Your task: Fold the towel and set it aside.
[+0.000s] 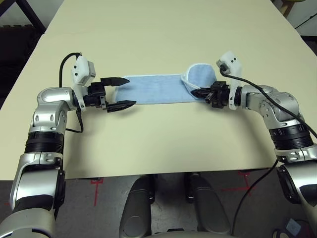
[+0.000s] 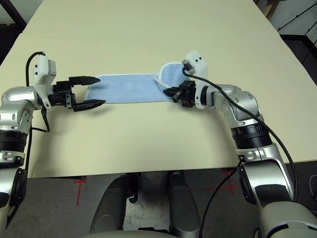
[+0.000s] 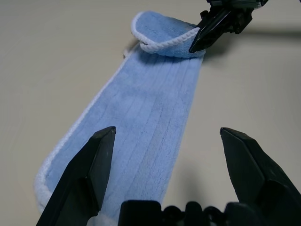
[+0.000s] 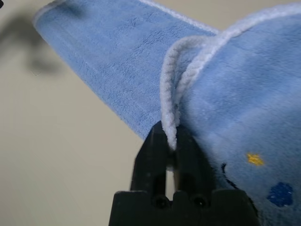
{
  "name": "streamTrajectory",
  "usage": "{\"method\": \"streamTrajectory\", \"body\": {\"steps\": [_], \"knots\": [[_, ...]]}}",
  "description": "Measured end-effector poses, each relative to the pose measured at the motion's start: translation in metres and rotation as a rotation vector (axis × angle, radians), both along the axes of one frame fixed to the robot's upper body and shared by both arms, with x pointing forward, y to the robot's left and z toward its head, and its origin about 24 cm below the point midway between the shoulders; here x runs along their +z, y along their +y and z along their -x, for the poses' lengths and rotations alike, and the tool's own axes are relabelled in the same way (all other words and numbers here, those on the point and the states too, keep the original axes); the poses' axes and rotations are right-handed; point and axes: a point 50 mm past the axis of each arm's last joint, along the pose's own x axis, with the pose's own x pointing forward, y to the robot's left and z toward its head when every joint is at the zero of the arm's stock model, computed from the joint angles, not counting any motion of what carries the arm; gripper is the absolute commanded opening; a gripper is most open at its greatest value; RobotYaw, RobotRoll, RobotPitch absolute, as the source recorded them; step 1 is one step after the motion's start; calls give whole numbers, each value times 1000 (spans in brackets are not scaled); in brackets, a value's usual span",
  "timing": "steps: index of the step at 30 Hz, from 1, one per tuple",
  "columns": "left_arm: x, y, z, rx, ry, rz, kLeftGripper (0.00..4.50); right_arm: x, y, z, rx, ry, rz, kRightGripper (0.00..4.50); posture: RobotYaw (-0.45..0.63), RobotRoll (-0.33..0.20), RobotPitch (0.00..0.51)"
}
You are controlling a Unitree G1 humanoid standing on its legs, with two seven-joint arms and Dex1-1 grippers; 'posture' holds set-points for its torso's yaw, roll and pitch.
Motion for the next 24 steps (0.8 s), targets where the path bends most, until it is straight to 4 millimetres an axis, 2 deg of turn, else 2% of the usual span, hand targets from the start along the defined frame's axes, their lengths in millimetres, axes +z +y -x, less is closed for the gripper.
{"method": "streamTrajectory", "body": {"steps": [5, 9, 15, 18, 21, 24], "knots": [[0, 0, 0, 3, 3, -1, 4500, 12, 5, 7, 182, -115, -66, 3230, -38, 0, 223], [0, 0, 0, 3, 5, -1, 4500, 24, -2, 13, 309, -208, -60, 4468, -46, 0, 221], [0, -1, -1, -2, 5, -4, 4500, 32, -5, 15, 413, -317, -68, 4468, -48, 0, 223], [0, -2, -1, -5, 5, -5, 4500, 31, -26, 6, 355, -412, -45, 4468, -46, 0, 225], [0, -3, -1, -7, 6, -2, 4500, 27, -43, -3, 297, -493, 3, 3878, -42, 0, 227], [-1, -6, -2, -15, -9, 5, 4500, 18, -53, -10, 258, -530, 40, 2856, -35, 0, 228]]}}
